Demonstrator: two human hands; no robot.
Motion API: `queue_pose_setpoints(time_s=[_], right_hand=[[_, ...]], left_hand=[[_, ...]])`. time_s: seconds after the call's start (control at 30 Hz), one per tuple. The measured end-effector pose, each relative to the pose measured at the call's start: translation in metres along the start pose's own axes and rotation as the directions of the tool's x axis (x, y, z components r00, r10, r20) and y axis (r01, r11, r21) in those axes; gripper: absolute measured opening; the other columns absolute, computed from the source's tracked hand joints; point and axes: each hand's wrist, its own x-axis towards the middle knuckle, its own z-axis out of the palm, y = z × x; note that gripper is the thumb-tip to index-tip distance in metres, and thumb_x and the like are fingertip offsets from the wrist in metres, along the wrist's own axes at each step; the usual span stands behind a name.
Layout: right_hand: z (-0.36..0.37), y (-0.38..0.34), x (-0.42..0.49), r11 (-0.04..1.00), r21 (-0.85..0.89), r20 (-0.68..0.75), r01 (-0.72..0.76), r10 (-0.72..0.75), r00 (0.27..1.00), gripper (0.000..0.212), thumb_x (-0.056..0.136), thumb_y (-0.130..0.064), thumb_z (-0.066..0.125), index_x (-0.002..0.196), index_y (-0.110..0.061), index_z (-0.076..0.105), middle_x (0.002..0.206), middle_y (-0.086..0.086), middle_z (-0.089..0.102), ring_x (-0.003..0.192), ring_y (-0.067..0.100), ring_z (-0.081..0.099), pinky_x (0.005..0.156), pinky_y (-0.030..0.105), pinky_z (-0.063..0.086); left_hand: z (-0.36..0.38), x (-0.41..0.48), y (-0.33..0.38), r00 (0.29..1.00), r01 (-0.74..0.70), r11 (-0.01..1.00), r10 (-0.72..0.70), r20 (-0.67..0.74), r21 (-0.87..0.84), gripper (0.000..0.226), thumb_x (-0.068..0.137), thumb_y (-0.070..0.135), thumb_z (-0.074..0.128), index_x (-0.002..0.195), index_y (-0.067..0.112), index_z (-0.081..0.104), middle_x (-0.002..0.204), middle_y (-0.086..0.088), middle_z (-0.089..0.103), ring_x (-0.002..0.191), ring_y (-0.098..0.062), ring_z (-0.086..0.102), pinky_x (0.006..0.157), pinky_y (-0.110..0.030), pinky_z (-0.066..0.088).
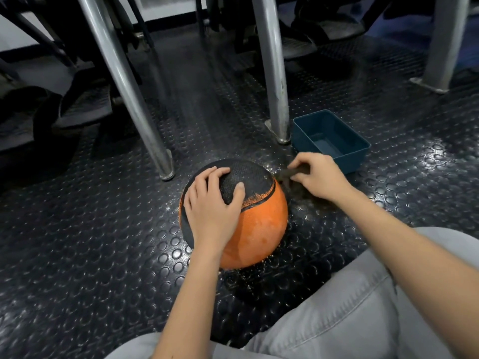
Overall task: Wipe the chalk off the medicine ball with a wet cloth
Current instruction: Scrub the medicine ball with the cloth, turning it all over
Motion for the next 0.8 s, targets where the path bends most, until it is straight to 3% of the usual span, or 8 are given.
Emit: queue_pose_setpoints(time_s=[0.13, 0.23, 0.33, 0.43, 0.5, 0.6, 0.67, 0.8], right_hand=[[-0.005, -0.027, -0.009, 0.852, 0.460, 0.005, 0.251, -0.285, 0.959, 0.025, 0.077, -0.001, 0.072, 0.092, -0.021, 0.069, 0.092, -0.012, 0.065, 0.089, 0.001, 0.061, 0.088, 0.018, 0.045], [0.002, -0.005, 0.000, 0.974, 0.113, 0.206, 0.198, -0.218, 0.954, 0.024, 0.079, -0.003, 0.070, 0.091, -0.023, 0.069, 0.096, -0.008, 0.063, 0.096, 0.012, 0.059, 0.094, 0.032, 0.045], [-0.002, 0.009, 0.004, 0.986, -0.162, 0.112, 0.047, -0.029, 0.993, 0.022, 0.083, -0.005, 0.066, 0.095, -0.023, 0.070, 0.106, -0.005, 0.063, 0.104, 0.018, 0.056, 0.091, 0.031, 0.043], [-0.007, -0.013, -0.002, 0.930, 0.324, -0.073, 0.171, -0.156, 0.985, 0.029, 0.078, -0.002, 0.070, 0.095, -0.025, 0.069, 0.095, -0.014, 0.065, 0.095, 0.003, 0.059, 0.088, 0.015, 0.042], [-0.002, -0.019, -0.004, 0.887, 0.414, 0.044, 0.206, -0.246, 0.968, 0.029, 0.078, 0.000, 0.069, 0.094, -0.024, 0.068, 0.095, -0.013, 0.065, 0.093, -0.001, 0.060, 0.092, 0.017, 0.044], [0.006, -0.001, 0.004, 0.993, -0.071, 0.234, 0.092, -0.073, 0.970, 0.024, 0.084, -0.004, 0.064, 0.099, -0.023, 0.068, 0.111, -0.002, 0.064, 0.109, 0.018, 0.057, 0.096, 0.036, 0.044], [0.004, 0.005, 0.003, 0.980, -0.197, 0.151, 0.005, 0.025, 0.988, 0.025, 0.085, -0.006, 0.062, 0.098, -0.026, 0.067, 0.113, -0.002, 0.063, 0.109, 0.020, 0.056, 0.092, 0.034, 0.043], [-0.006, -0.027, -0.007, 0.870, 0.457, -0.005, 0.185, -0.206, 0.979, 0.028, 0.080, -0.002, 0.069, 0.094, -0.026, 0.068, 0.096, -0.010, 0.068, 0.094, 0.005, 0.062, 0.090, 0.021, 0.046]], left_hand=[[-0.001, -0.001, -0.002, 1.000, 0.008, 1.000, -0.008, -0.006, 0.001, 0.043, 0.082, 0.051, 0.044, 0.121, 0.034, 0.052, 0.131, 0.015, 0.045, 0.126, -0.010, 0.036, 0.109, -0.031, 0.019], [0.000, 0.001, 0.001, 1.000, 0.001, 1.000, -0.001, 0.004, -0.009, 0.045, 0.082, 0.052, 0.043, 0.122, 0.033, 0.053, 0.132, 0.015, 0.045, 0.126, -0.009, 0.035, 0.110, -0.031, 0.018], [0.001, -0.001, 0.001, 1.000, -0.016, 1.000, 0.016, -0.003, -0.002, 0.045, 0.083, 0.053, 0.043, 0.122, 0.033, 0.053, 0.132, 0.015, 0.045, 0.126, -0.009, 0.036, 0.110, -0.032, 0.019], [0.000, -0.003, -0.002, 1.000, -0.015, 1.000, 0.015, -0.019, -0.001, 0.044, 0.082, 0.053, 0.043, 0.120, 0.034, 0.053, 0.131, 0.015, 0.046, 0.126, -0.010, 0.037, 0.109, -0.032, 0.019], [-0.001, -0.001, -0.002, 1.000, -0.001, 1.000, 0.001, -0.014, 0.001, 0.043, 0.082, 0.051, 0.045, 0.120, 0.033, 0.053, 0.132, 0.015, 0.045, 0.126, -0.010, 0.036, 0.109, -0.031, 0.019], [0.000, 0.000, 0.001, 1.000, 0.001, 1.000, -0.001, -0.004, -0.004, 0.044, 0.083, 0.052, 0.044, 0.122, 0.033, 0.053, 0.133, 0.014, 0.045, 0.127, -0.011, 0.036, 0.109, -0.031, 0.018], [0.001, 0.000, 0.001, 1.000, 0.001, 1.000, -0.001, 0.000, -0.004, 0.045, 0.082, 0.052, 0.044, 0.122, 0.034, 0.053, 0.133, 0.014, 0.045, 0.127, -0.011, 0.036, 0.109, -0.031, 0.018], [-0.001, -0.002, -0.001, 1.000, 0.000, 1.000, 0.000, -0.023, -0.009, 0.043, 0.082, 0.050, 0.046, 0.120, 0.032, 0.055, 0.131, 0.013, 0.046, 0.125, -0.012, 0.038, 0.108, -0.032, 0.021]])
